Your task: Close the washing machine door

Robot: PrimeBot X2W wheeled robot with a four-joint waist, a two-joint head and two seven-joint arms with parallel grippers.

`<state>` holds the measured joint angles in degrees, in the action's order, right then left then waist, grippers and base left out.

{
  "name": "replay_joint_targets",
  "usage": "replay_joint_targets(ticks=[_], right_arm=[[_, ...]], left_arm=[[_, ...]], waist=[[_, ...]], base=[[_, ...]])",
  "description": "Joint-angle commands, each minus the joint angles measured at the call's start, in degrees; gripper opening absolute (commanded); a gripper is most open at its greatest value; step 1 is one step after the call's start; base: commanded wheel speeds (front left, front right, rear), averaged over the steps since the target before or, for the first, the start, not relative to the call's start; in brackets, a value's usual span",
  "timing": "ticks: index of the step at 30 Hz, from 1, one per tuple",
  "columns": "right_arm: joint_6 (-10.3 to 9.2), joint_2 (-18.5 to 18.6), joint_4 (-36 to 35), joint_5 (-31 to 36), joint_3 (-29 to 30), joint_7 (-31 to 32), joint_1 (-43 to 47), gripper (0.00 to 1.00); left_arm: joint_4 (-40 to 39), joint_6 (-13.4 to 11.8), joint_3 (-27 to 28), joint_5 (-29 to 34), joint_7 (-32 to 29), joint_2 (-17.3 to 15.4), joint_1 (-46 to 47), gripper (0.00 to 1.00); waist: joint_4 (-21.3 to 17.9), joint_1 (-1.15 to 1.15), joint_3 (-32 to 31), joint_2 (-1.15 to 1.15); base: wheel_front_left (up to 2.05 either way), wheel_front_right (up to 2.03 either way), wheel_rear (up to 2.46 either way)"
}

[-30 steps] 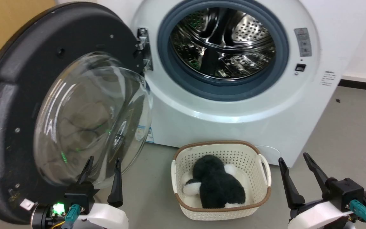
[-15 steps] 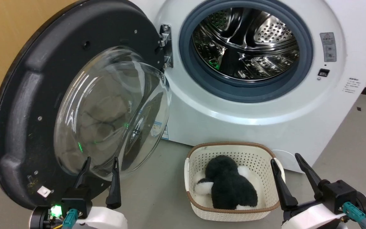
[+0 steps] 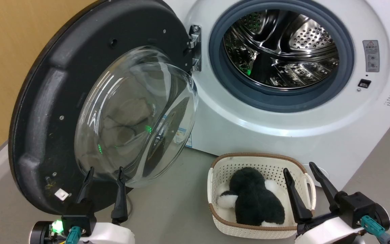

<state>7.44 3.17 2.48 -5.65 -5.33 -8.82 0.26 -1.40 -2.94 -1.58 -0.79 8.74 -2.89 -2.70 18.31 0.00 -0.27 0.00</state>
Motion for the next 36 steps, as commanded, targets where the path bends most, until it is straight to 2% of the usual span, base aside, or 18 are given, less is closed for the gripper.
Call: replay_joint_targets(ticks=[1,36], right_arm=[[0.03,-0.2,0.2,-0.6,-0.3,-0.6,-1.0,1.0],[0.04,-0.3,2.6,-3.8,-4.4,-4.8,-3.3,1.0]], left_arm=[[-0.2,-0.3,0.0,-0.5,0.7,-0.1,-0.8,1.0],[-2.1,-1.8,1.1,-1.5,4.8,-0.1,-2.9,1.0]], waist=[[0.3,0.0,0.0,0.0],[9.0,0.0,0.4,0.0]], base=[[0.0,0.0,0.0],[0.0,0.0,0.0]])
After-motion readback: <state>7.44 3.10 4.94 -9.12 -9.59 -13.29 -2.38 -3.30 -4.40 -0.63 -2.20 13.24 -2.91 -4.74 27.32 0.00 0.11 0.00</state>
